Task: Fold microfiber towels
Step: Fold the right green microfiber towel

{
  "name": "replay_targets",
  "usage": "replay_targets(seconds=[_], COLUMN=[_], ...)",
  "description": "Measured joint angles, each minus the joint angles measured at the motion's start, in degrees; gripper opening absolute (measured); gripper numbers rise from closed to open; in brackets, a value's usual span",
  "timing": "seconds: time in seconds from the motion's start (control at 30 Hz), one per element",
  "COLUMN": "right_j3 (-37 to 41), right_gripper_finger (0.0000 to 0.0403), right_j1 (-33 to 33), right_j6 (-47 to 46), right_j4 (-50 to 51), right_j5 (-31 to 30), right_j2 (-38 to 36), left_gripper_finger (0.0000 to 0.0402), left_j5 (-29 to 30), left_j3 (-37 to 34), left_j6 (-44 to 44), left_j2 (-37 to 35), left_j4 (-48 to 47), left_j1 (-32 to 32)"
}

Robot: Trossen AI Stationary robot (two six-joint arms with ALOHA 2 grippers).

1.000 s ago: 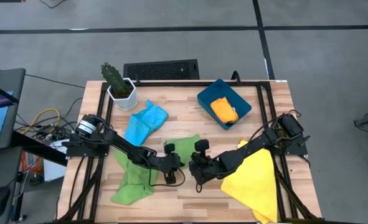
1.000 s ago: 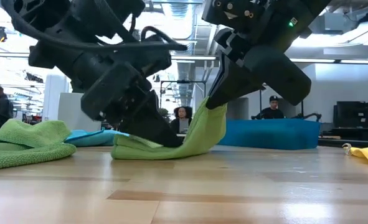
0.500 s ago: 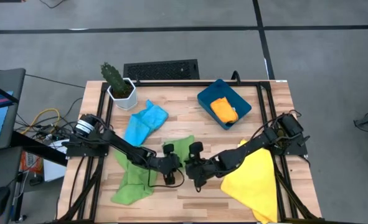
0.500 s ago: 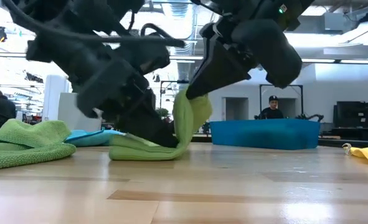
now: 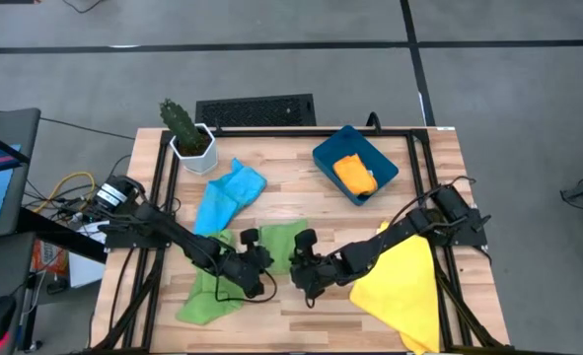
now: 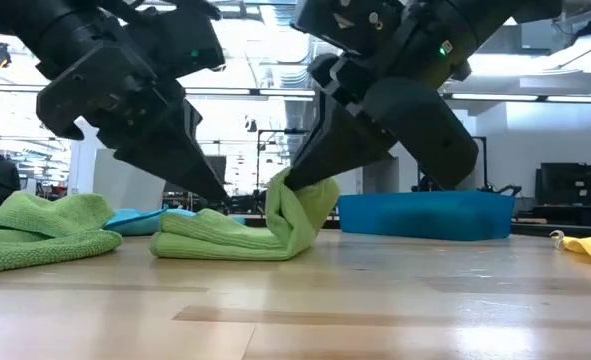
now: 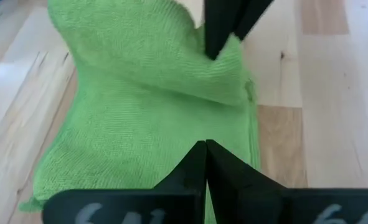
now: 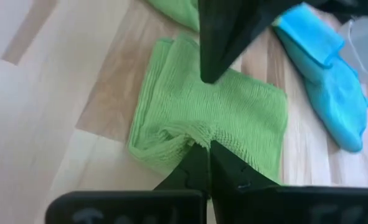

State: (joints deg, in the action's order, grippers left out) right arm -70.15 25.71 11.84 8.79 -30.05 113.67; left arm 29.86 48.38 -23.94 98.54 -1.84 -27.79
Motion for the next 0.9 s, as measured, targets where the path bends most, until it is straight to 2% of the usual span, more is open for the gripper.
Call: replay_targets(seconds=[0.13,0.47,0.67,0.9], right_j3=[-0.14,-0.15,-0.15,-0.15], right_gripper_finger=[0.0024,0.0028,0.003,0.0029], right_j1=[0.02,-1.81,-2.12,-2.12], right_j6=[2.53,3.23,3.64,3.65], right_j4=[-2.17,-4.14,-4.21,-4.32], right_j5=[0.68,6.69,7.1,7.07], right_j2=[0.0,0.0,0.0,0.0], left_gripper_finger=[0.0,0.0,0.0,0.0], left_j5=[0.07,0.66,-0.48,-0.71], left_j3=[-0.01,-0.08,-2.38,-2.7], left_j6=[-1.18,-1.16,0.74,-0.98], left_j2=[0.0,0.04,2.47,5.54], left_j4=[-1.02,-0.02,12.78,16.75], left_j1=[-0.38,-0.52,-0.28,-0.2])
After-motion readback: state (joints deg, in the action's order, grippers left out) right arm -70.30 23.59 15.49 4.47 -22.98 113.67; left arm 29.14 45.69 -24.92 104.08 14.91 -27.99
